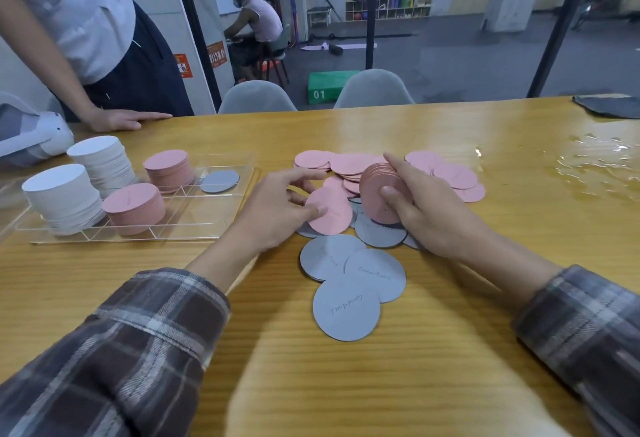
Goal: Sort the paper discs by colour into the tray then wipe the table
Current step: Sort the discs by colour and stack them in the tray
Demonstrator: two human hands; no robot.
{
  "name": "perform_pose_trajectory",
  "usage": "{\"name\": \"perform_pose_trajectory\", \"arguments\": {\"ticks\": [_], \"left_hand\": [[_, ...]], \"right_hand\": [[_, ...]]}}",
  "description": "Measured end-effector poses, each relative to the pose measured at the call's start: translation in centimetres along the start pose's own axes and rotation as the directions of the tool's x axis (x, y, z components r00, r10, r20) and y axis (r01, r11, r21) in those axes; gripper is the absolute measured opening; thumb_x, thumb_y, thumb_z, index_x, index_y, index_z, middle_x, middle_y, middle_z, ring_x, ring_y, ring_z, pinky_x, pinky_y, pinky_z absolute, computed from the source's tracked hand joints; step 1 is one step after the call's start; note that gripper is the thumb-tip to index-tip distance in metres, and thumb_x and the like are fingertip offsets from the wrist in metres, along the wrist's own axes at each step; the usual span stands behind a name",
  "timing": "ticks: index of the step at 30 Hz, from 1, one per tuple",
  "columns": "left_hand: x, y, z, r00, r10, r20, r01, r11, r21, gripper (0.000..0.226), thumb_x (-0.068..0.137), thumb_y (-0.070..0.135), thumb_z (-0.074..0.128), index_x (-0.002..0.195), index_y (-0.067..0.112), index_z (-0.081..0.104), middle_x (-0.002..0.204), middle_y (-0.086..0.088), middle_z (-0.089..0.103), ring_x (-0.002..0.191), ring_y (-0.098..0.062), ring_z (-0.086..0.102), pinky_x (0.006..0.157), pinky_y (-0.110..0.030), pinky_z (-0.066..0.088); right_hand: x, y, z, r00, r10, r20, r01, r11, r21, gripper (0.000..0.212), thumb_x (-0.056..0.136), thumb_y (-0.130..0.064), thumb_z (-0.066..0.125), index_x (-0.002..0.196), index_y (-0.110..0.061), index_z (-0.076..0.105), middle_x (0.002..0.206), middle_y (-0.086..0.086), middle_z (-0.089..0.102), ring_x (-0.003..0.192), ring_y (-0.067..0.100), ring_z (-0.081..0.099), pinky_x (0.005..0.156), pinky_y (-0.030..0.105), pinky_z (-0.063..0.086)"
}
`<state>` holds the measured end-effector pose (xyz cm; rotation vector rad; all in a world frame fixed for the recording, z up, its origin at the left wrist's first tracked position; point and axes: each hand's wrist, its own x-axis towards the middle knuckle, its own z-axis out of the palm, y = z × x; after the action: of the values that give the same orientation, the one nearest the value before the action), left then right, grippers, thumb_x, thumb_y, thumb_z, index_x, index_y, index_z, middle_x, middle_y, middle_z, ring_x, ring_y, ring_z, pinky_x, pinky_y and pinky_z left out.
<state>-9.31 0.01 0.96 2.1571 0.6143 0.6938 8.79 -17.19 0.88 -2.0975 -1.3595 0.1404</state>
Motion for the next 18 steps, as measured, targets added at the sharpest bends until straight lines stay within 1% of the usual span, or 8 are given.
{"name": "perform_pose_trajectory", "arguments": {"ticks": [2, 4, 5, 7, 10, 14, 16, 18], "left_hand": [[-0.2, 0.5, -0.3, 1.000, -0.010, 0.030, 0.014, 0.991, -0.135, 0.038, 0.079, 0.006, 0.088, 0.113, 0.019, 0.073, 0.092, -0.001, 0.070, 0.071, -0.009, 0.066, 0.072, -0.021, 0.057], [-0.3, 0.9, -0.3, 0.999, 0.029, 0.016, -0.026, 0.987, -0.158, 0.030, 0.075, 0.007, 0.091, 0.099, 0.012, 0.074, 0.084, 0.000, 0.074, 0.072, -0.011, 0.068, 0.074, -0.025, 0.060], [-0.3, 1.1, -0.2, 0.998, 0.063, 0.008, -0.061, 0.987, -0.146, 0.027, 0.074, 0.009, 0.093, 0.093, 0.011, 0.074, 0.081, 0.001, 0.074, 0.072, -0.011, 0.069, 0.073, -0.028, 0.061], [-0.4, 1.4, 0.3, 0.989, 0.146, -0.013, -0.147, 0.985, -0.089, 0.023, 0.075, 0.015, 0.093, 0.089, 0.015, 0.075, 0.077, 0.001, 0.074, 0.069, -0.014, 0.069, 0.066, -0.032, 0.062], [-0.4, 1.8, 1.5, 0.965, 0.255, -0.053, -0.255, 0.967, 0.006, 0.020, 0.079, 0.017, 0.090, 0.096, 0.020, 0.080, 0.074, 0.000, 0.070, 0.070, -0.019, 0.067, 0.065, -0.037, 0.061], [-0.5, 1.6, 2.3, 0.958, 0.284, -0.050, -0.282, 0.958, 0.048, 0.030, 0.082, 0.016, 0.088, 0.111, 0.023, 0.081, 0.089, 0.002, 0.072, 0.076, -0.014, 0.068, 0.069, -0.027, 0.058], [-0.5, 1.6, 2.3, 0.957, 0.285, -0.047, -0.284, 0.959, 0.026, 0.035, 0.083, 0.014, 0.087, 0.115, 0.024, 0.080, 0.093, 0.000, 0.071, 0.077, -0.014, 0.069, 0.070, -0.023, 0.058], [-0.6, 1.9, 2.5, 0.956, 0.288, -0.061, -0.287, 0.958, 0.023, 0.035, 0.082, 0.014, 0.088, 0.114, 0.023, 0.079, 0.090, 0.002, 0.071, 0.077, -0.011, 0.069, 0.068, -0.019, 0.057]], "right_hand": [[0.0, 0.3, -0.1, 1.000, -0.007, -0.018, 0.008, 0.999, 0.041, 0.058, 0.107, -0.029, 0.048, 0.161, -0.021, 0.028, 0.139, 0.005, 0.060, 0.131, 0.026, 0.049, 0.101, 0.031, 0.034], [0.1, 0.5, -0.2, 1.000, -0.006, -0.030, 0.008, 0.998, 0.065, 0.058, 0.107, -0.030, 0.050, 0.161, -0.024, 0.030, 0.112, -0.009, 0.065, 0.110, 0.023, 0.053, 0.090, 0.029, 0.036], [0.1, 0.5, -0.1, 0.999, -0.006, -0.033, 0.008, 0.998, 0.066, 0.058, 0.106, -0.031, 0.051, 0.161, -0.026, 0.030, 0.094, -0.020, 0.057, 0.098, 0.020, 0.048, 0.084, 0.027, 0.034], [0.1, 0.2, -0.2, 1.000, -0.023, -0.018, 0.024, 0.998, 0.053, 0.058, 0.106, -0.033, 0.052, 0.160, -0.029, 0.031, 0.085, -0.030, 0.043, 0.093, 0.013, 0.040, 0.074, 0.023, 0.032], [0.1, -0.1, -0.2, 0.998, -0.047, 0.040, 0.044, 0.998, 0.055, 0.057, 0.107, -0.035, 0.049, 0.161, -0.030, 0.029, 0.101, -0.021, 0.050, 0.099, 0.007, 0.041, 0.073, 0.017, 0.032], [0.1, -0.2, -0.3, 0.994, -0.029, 0.105, 0.021, 0.997, 0.075, 0.054, 0.110, -0.035, 0.039, 0.162, -0.029, 0.024, 0.118, -0.010, 0.054, 0.111, 0.010, 0.047, 0.082, 0.019, 0.029], [0.0, -0.2, -0.3, 0.993, -0.036, 0.113, 0.026, 0.996, 0.084, 0.054, 0.110, -0.035, 0.036, 0.162, -0.028, 0.022, 0.132, -0.005, 0.056, 0.126, 0.015, 0.049, 0.088, 0.018, 0.029], [-0.1, -0.2, -0.1, 0.991, -0.060, 0.120, 0.051, 0.996, 0.073, 0.056, 0.110, -0.035, 0.036, 0.163, -0.026, 0.020, 0.154, -0.003, 0.046, 0.144, 0.016, 0.039, 0.100, 0.017, 0.027]]}}
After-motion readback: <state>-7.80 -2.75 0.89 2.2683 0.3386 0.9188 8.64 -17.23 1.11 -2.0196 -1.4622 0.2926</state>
